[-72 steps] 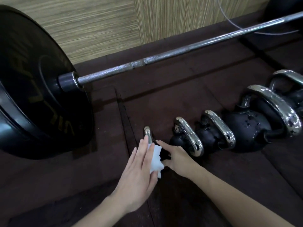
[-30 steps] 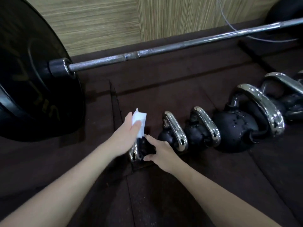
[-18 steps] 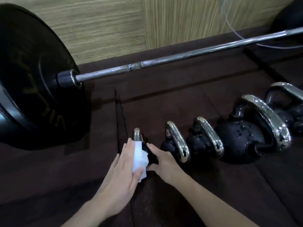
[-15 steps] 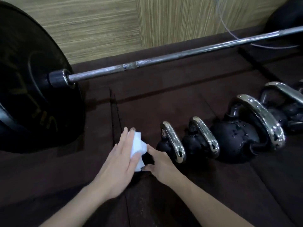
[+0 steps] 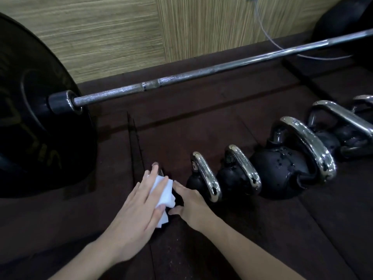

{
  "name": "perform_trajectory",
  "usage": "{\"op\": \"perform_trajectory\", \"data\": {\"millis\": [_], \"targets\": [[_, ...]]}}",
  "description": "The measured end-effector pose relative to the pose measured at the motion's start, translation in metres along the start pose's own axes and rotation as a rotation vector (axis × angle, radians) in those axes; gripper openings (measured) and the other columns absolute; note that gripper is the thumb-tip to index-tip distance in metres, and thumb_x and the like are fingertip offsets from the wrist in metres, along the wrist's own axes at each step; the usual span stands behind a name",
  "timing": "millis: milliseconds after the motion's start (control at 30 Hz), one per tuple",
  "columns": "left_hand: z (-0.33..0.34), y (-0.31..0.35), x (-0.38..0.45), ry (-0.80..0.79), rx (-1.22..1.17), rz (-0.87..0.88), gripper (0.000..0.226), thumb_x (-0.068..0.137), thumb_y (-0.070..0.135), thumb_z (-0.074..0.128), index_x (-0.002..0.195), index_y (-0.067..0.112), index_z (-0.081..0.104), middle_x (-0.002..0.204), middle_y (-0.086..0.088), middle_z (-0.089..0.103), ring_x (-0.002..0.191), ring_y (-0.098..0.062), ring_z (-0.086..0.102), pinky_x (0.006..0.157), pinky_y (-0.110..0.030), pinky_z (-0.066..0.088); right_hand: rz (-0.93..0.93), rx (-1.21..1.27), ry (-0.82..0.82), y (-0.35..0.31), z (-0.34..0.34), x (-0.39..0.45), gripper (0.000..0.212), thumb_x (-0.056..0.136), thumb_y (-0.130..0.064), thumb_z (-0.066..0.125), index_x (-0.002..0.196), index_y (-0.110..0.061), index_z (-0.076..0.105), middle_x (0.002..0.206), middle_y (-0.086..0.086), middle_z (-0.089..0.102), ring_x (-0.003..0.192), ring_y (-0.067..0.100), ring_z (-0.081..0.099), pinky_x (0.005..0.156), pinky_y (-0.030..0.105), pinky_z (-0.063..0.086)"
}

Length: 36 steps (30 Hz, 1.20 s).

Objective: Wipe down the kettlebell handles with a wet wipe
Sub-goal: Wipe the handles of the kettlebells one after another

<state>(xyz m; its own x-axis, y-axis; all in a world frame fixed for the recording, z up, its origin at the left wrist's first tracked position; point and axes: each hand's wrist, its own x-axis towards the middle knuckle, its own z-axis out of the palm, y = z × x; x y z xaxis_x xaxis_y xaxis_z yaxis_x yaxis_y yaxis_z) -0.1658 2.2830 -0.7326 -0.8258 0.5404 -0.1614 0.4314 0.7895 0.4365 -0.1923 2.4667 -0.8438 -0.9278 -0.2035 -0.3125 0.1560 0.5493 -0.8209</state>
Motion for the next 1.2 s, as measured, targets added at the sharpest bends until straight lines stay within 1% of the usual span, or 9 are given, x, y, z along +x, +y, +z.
{"op": "perform_trajectory", "data": {"millis": [133, 300, 400, 500, 667, 800, 967, 1100, 1200], "targets": [[0.001, -0.014, 0.031, 0.061, -0.037, -0.086, 0.059, 0.109, 0.05, 0.017, 0.163, 0.041, -0.005, 0.165, 0.027, -0.029, 0.151, 0.002, -0.029, 0.128, -0.029, -0.005, -0.016, -0.025, 0.032, 0.001, 0.001, 0.001, 0.096, 0.079, -0.016, 0.085, 0.158, -0.03, 0.033, 0.161, -0.006, 0.04, 0.148, 0.011, 0.037, 0.123, 0.03, 0.03], [-0.014, -0.024, 0.075, 0.013, -0.376, -0.27, 0.069, 0.104, 0.064, 0.028, 0.164, 0.04, 0.003, 0.167, 0.03, -0.01, 0.151, 0.008, -0.021, 0.131, -0.041, 0.001, 0.021, 0.034, -0.014, 0.0, -0.005, -0.004, 0.094, 0.085, -0.013, 0.081, 0.16, -0.032, 0.028, 0.166, -0.013, 0.025, 0.153, 0.008, 0.023, 0.124, 0.023, 0.019], [-0.011, -0.016, 0.057, 0.029, -0.385, -0.228, 0.068, 0.104, 0.064, 0.027, 0.163, 0.045, -0.001, 0.165, 0.033, -0.017, 0.15, 0.013, -0.019, 0.13, -0.037, 0.002, 0.014, 0.04, -0.01, 0.0, -0.005, -0.005, 0.094, 0.083, -0.013, 0.082, 0.159, -0.03, 0.029, 0.166, -0.012, 0.026, 0.152, 0.007, 0.024, 0.124, 0.022, 0.02], [0.004, -0.007, 0.014, 0.044, -0.276, -0.147, 0.066, 0.107, 0.057, 0.028, 0.157, 0.054, -0.016, 0.161, 0.036, -0.029, 0.15, 0.013, -0.017, 0.125, -0.028, 0.004, 0.012, 0.038, 0.011, 0.0, -0.004, -0.003, 0.094, 0.082, -0.01, 0.083, 0.159, -0.027, 0.032, 0.166, -0.008, 0.028, 0.152, 0.009, 0.028, 0.124, 0.023, 0.023], [0.031, -0.005, -0.018, 0.13, -0.211, -0.104, 0.07, 0.108, 0.05, 0.025, 0.156, 0.047, -0.025, 0.164, 0.03, -0.028, 0.153, 0.008, -0.016, 0.127, -0.02, 0.001, -0.014, 0.025, 0.01, 0.002, -0.002, -0.002, 0.094, 0.082, -0.01, 0.082, 0.159, -0.029, 0.032, 0.166, -0.007, 0.027, 0.152, 0.011, 0.029, 0.123, 0.024, 0.026], [0.016, -0.004, 0.024, 0.175, -0.39, -0.194, 0.063, 0.108, 0.05, 0.027, 0.159, 0.05, -0.01, 0.162, 0.037, -0.022, 0.15, 0.015, -0.015, 0.125, -0.025, 0.002, -0.018, -0.005, 0.019, 0.003, -0.002, -0.001, 0.094, 0.083, -0.013, 0.082, 0.159, -0.029, 0.031, 0.166, -0.008, 0.027, 0.152, 0.01, 0.029, 0.125, 0.027, 0.025], [-0.008, -0.014, 0.08, 0.143, -0.409, -0.286, 0.055, 0.112, 0.041, 0.028, 0.165, 0.032, 0.015, 0.168, 0.024, -0.004, 0.153, 0.005, -0.013, 0.13, -0.035, 0.002, -0.054, -0.079, 0.015, 0.002, -0.004, -0.023, 0.085, 0.092, -0.033, 0.073, 0.161, -0.029, 0.023, 0.167, -0.013, 0.022, 0.153, 0.005, 0.022, 0.126, 0.028, 0.022], [-0.019, -0.011, 0.093, 0.163, -0.344, -0.237, 0.053, 0.113, 0.04, 0.025, 0.164, 0.029, 0.019, 0.171, 0.018, 0.002, 0.155, -0.001, -0.011, 0.129, -0.034, -0.002, -0.049, -0.138, 0.176, 0.03, -0.015, -0.066, 0.053, 0.091, -0.052, 0.068, 0.139, -0.032, 0.056, 0.136, -0.018, 0.058, 0.126, 0.002, 0.054, 0.107, 0.023, 0.045], [-0.025, -0.001, 0.1, 0.199, -0.353, -0.205, 0.053, 0.112, 0.043, 0.022, 0.164, 0.031, 0.021, 0.171, 0.019, 0.004, 0.156, -0.001, -0.01, 0.129, -0.034, -0.005, -0.041, -0.153, 0.396, 0.056, -0.027, -0.09, 0.041, 0.082, -0.065, 0.067, 0.11, -0.035, 0.063, 0.111, -0.022, 0.06, 0.106, 0.001, 0.059, 0.092, 0.026, 0.053]]}}
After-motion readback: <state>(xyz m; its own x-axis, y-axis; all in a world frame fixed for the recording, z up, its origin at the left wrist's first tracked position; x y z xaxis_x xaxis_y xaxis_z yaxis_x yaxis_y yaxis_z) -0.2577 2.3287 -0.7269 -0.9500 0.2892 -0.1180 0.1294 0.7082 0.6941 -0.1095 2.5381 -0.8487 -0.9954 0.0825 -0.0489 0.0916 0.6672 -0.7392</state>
